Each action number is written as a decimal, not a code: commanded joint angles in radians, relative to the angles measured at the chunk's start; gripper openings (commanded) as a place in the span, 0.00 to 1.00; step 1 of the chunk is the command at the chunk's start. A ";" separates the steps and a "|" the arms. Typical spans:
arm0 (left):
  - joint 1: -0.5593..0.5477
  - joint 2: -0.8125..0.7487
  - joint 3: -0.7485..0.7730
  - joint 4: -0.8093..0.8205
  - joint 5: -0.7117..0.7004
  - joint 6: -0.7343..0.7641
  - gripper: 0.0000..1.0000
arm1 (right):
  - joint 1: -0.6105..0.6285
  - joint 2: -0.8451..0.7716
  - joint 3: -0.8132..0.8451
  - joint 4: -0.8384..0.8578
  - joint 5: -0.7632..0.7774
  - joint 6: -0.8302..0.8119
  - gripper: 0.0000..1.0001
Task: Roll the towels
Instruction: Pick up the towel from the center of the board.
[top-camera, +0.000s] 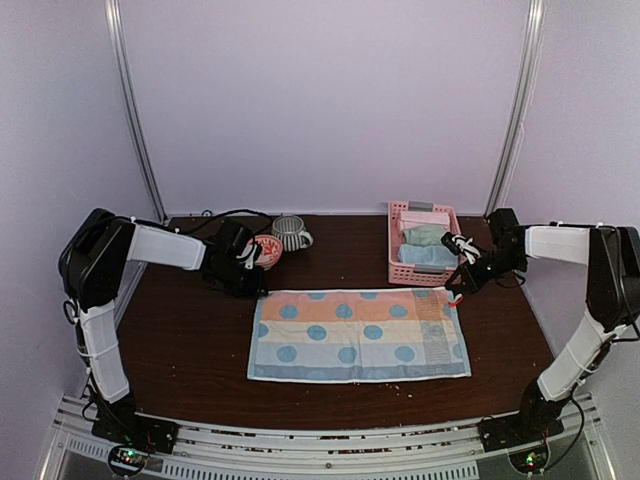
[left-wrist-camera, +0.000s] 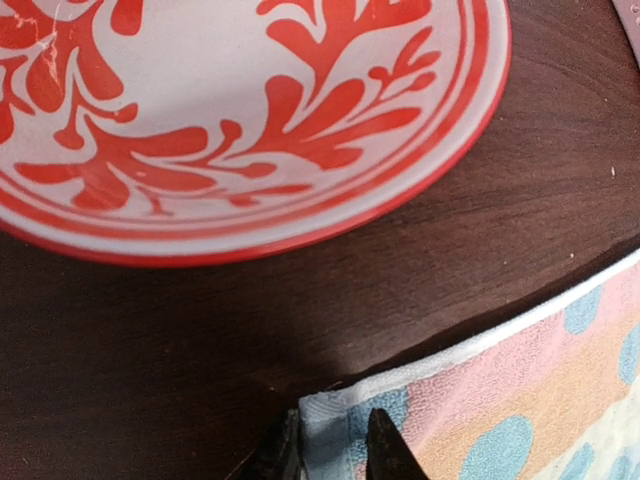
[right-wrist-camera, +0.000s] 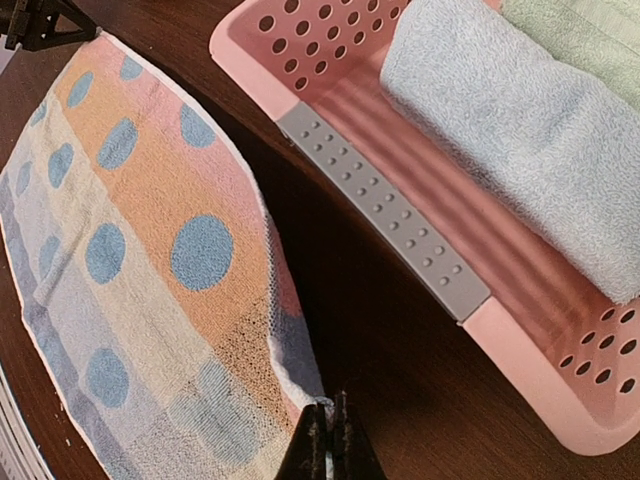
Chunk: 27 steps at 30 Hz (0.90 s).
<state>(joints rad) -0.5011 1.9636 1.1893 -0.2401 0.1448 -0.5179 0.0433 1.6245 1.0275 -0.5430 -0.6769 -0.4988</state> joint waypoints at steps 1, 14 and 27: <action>-0.027 0.067 0.014 -0.020 -0.057 0.006 0.21 | -0.006 0.022 -0.002 -0.009 -0.016 -0.009 0.00; -0.039 -0.043 -0.047 0.026 -0.102 0.000 0.00 | -0.013 0.013 0.011 -0.004 0.002 0.010 0.00; -0.040 -0.349 -0.228 0.214 -0.022 0.011 0.00 | -0.028 -0.075 0.041 -0.025 -0.061 0.002 0.00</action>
<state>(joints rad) -0.5369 1.6657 1.0077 -0.1116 0.0845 -0.5179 0.0257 1.5990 1.0443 -0.5507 -0.6914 -0.4908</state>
